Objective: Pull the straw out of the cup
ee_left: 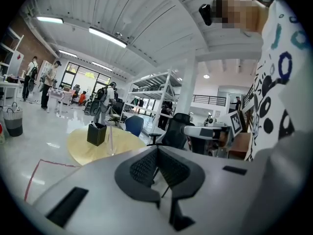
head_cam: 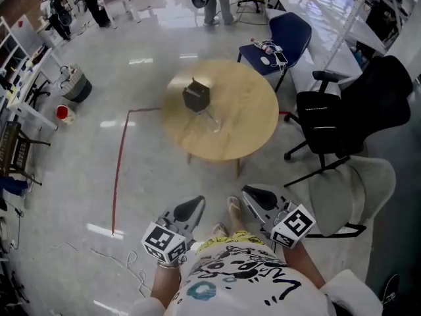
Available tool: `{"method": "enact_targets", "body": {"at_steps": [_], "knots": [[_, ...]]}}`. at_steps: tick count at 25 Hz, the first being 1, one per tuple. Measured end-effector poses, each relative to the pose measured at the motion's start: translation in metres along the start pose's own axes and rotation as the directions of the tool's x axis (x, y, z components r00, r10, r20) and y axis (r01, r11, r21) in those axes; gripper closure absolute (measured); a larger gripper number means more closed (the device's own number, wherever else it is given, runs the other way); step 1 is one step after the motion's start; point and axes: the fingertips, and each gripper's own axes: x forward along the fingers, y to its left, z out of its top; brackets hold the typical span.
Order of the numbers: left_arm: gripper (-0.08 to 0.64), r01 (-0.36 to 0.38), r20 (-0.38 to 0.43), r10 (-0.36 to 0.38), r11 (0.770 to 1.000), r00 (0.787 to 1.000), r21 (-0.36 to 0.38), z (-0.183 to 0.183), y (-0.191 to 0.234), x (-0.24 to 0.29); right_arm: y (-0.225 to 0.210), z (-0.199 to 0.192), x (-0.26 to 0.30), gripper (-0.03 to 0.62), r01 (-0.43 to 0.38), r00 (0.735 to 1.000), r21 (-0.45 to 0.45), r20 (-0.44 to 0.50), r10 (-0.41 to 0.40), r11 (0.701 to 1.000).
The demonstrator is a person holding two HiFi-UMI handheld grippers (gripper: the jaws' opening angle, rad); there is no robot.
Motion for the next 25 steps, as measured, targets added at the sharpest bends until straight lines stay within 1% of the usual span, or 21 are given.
{"method": "enact_targets", "body": {"at_steps": [4, 11, 18, 22, 25], "knots": [[0.545, -0.007, -0.004, 0.006, 1.0, 1.0, -0.009, 0.004, 0.01, 0.009, -0.009, 0.008, 0.014, 0.563, -0.025, 1.0, -0.01, 0.004, 0.025, 1.0], [0.545, -0.02, 0.003, 0.02, 1.0, 1.0, -0.011, 0.019, 0.025, 0.036, -0.04, 0.017, 0.03, 0.563, -0.044, 0.999, -0.005, -0.002, 0.044, 0.999], [0.545, -0.077, 0.02, 0.077, 0.997, 0.997, -0.004, 0.038, 0.049, 0.058, -0.071, 0.032, 0.045, 0.563, -0.081, 0.997, -0.015, -0.001, 0.081, 0.997], [0.545, -0.097, 0.032, 0.096, 0.995, 0.995, 0.009, 0.054, 0.058, 0.071, -0.089, 0.042, 0.052, 0.563, -0.096, 0.995, -0.023, 0.004, 0.096, 0.995], [0.545, -0.115, 0.033, 0.114, 0.993, 0.993, 0.012, 0.058, 0.065, 0.081, -0.102, 0.044, 0.059, 0.563, -0.11, 0.994, -0.026, 0.005, 0.11, 0.994]]}}
